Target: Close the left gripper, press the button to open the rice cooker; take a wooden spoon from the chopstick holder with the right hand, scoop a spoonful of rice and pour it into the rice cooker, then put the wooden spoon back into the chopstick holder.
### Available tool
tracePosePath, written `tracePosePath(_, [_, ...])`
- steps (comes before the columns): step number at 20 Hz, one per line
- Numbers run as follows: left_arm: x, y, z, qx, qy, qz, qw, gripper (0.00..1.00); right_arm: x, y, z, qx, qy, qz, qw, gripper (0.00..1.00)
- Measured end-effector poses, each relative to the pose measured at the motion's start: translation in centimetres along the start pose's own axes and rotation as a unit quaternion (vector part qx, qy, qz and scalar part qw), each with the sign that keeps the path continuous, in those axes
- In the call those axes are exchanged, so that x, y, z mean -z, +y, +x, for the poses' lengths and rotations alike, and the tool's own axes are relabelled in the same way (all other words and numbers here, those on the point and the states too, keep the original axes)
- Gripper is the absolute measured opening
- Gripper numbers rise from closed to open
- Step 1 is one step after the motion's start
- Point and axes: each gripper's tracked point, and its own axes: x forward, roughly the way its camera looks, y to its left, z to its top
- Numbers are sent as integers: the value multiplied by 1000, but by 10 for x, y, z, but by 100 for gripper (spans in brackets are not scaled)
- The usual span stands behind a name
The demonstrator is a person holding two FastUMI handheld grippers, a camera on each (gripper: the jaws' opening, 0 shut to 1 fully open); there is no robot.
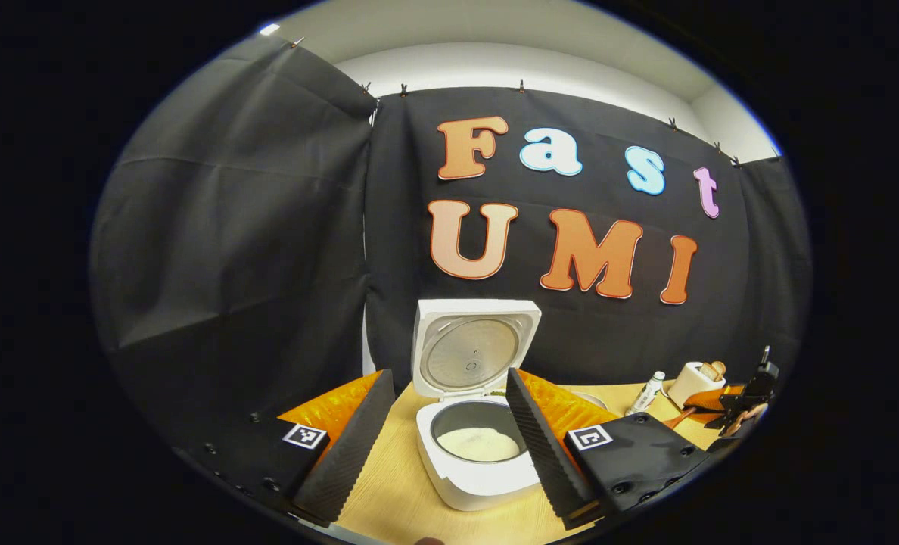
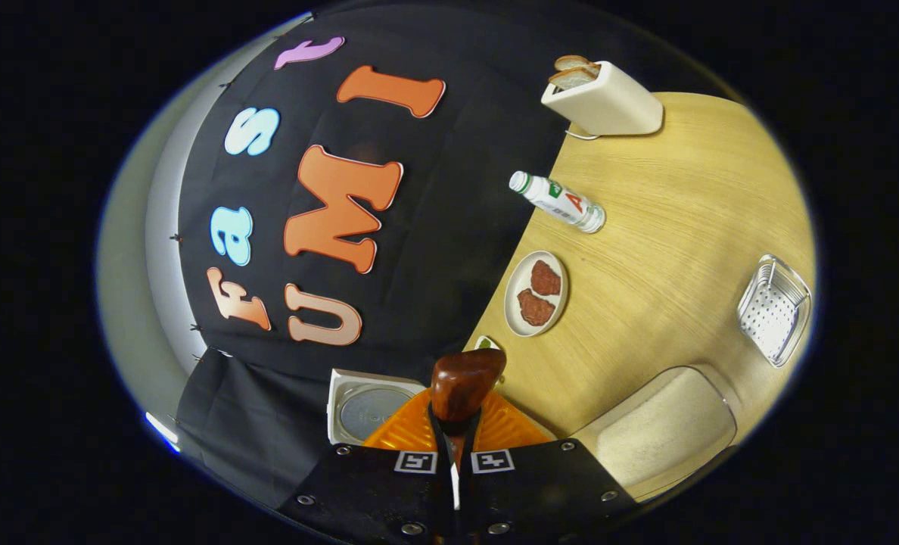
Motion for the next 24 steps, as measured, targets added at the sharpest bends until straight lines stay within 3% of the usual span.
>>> tracePosePath(11, [-3, 11, 14, 11, 3, 1, 1000, 100, 46, 92, 86, -31, 22, -31, 999, 2])
tracePosePath(24, [-8, 25, 22, 7, -2, 4, 1000, 100, 71, 128, 133, -17, 3, -161, 987, 2])
